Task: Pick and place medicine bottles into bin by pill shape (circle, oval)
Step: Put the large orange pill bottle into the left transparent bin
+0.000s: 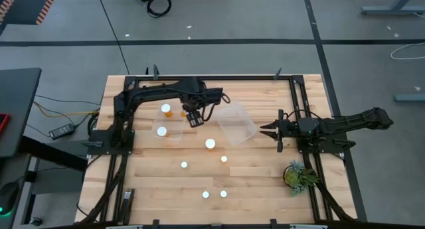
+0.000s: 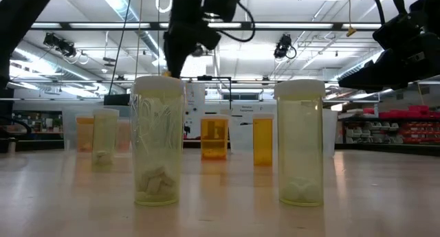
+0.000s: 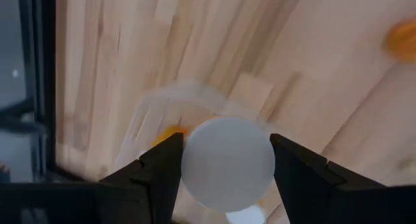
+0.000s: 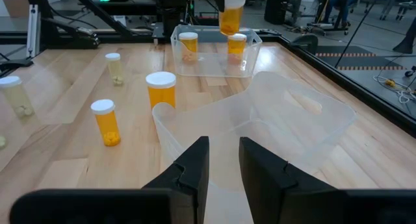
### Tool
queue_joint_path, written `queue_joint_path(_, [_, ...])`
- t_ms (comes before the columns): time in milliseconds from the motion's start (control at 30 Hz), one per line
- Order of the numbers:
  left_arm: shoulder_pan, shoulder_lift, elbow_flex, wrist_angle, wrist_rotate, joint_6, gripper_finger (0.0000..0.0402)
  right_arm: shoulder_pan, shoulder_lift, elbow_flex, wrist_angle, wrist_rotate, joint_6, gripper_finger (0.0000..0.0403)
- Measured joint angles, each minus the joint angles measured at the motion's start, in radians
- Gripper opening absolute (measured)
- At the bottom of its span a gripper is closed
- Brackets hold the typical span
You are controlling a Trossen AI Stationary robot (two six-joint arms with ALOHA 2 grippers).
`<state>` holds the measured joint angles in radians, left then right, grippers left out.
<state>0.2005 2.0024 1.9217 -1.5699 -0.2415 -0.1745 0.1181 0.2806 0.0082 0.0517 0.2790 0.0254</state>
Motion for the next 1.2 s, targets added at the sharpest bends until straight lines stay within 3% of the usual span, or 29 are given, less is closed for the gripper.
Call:
queue_joint_path(267, [-0.002, -0.158, -0.307, 0.174, -0.009, -0.032, 0.0216, 0.0, 0.0, 0.0, 0.0, 0.0, 0.0, 0.0092])
queue_joint_path(467, [0.016, -0.247, -0.464, 0.284, -0.009, -0.051, 0.0223, 0.0, 0.0, 0.0, 0.0, 0.0, 0.0, 0.0092])
queue_joint_path(733, [0.076, -0.319, -0.603, 0.473, -0.008, -0.032, 0.0216, 0.0, 0.0, 0.0, 0.0, 0.0, 0.0, 0.0092])
queue_joint_path(1200, [0.158, -0.325, -0.803, 0.688, 0.051, 0.013, 0.0218, 0.0, 0.001, 0.0, 0.0, 0.0, 0.0, 0.0092])
